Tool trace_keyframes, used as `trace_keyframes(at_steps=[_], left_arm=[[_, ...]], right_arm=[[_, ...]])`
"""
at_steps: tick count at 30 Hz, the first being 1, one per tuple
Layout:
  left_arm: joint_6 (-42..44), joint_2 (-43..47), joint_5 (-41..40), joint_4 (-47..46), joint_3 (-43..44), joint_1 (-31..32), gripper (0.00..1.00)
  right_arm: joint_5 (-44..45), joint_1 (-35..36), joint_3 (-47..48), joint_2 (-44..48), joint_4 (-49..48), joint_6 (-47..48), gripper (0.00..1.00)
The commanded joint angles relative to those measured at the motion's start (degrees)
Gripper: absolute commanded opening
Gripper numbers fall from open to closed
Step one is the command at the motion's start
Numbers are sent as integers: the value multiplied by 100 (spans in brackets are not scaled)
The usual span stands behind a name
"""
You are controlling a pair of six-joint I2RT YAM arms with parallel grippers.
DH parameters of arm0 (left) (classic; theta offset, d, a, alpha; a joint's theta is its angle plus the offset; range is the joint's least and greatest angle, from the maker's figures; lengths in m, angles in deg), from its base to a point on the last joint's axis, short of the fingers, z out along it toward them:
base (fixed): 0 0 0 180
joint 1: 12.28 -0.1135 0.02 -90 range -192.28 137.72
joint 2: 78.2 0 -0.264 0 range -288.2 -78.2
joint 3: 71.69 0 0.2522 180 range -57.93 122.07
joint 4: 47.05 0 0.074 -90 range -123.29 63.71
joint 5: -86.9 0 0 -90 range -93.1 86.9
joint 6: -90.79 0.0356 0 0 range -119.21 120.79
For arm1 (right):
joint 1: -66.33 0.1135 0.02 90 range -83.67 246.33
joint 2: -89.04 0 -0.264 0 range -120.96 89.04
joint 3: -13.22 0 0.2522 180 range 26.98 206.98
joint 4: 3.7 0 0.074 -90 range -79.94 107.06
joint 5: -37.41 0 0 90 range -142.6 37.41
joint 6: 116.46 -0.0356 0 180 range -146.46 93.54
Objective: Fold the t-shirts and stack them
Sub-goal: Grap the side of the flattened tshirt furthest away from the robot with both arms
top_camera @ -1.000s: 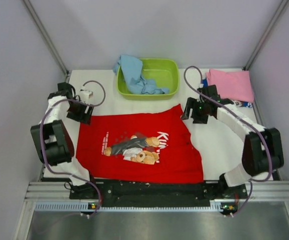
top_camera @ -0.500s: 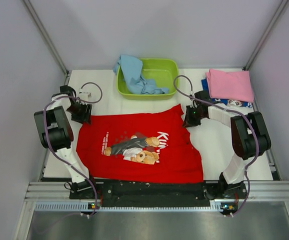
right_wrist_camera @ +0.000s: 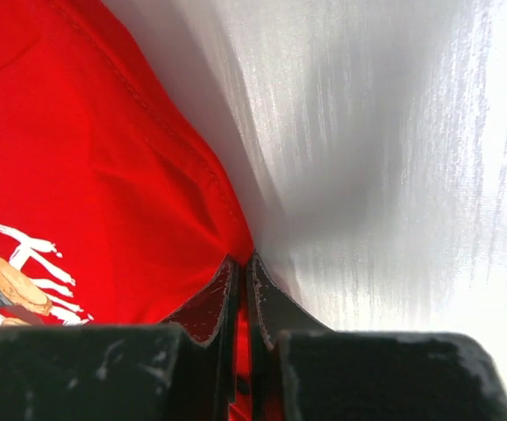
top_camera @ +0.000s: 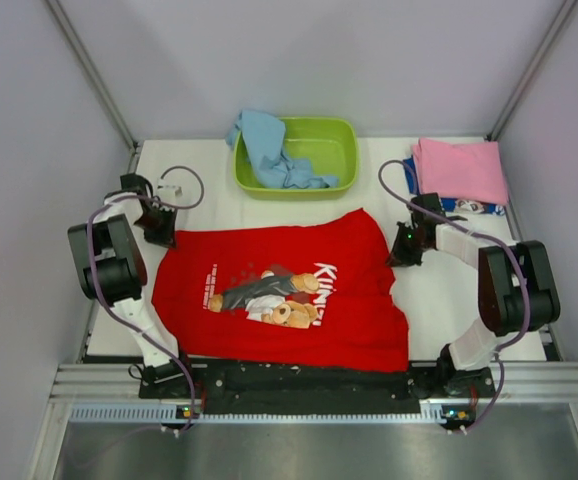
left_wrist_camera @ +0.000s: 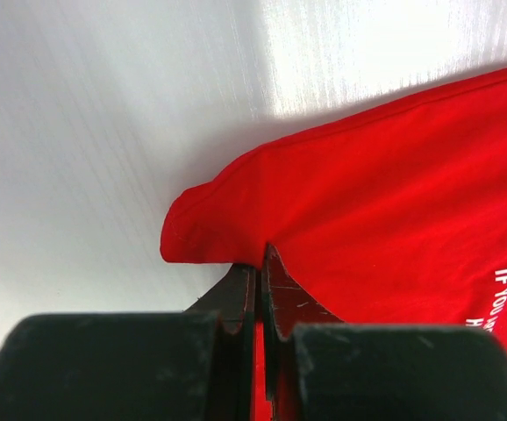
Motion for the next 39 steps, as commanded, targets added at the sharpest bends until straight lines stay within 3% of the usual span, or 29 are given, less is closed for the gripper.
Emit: trace_keyframes(at_steps=[1,9,14,18,24,25,29,35,39], left_arm=[[194,221,-129,-127,-273,-52,0],[457,555,142,162,-256,-52,0],[704,775,758,663,43,-52,28],[853,767,847,962,412,-60,56],[1247,276,670,1111,1228,-78,63],[1484,135,758,1243,1386,-69,63],[2617,-182,646,1377,1740,-17,64],[4578,-200,346,1129,1687,-8,73],[4966,-507,259,1252,1941,54,76]], right_arm=[[-160,-19,-60,196,36,-252,0],[-458,-650,-280,354,106,-305,3],[-696,-721,62,494,106,-76,43],[-784,-713,904,407,62,125,56],[-774,-415,2442,-645,-9,424,78],[-906,-336,2706,-857,61,477,86],[-1320,-212,3366,-1639,211,539,85],[-1469,-80,3806,-2396,211,372,70],[-1601,25,3842,-2721,98,258,60]])
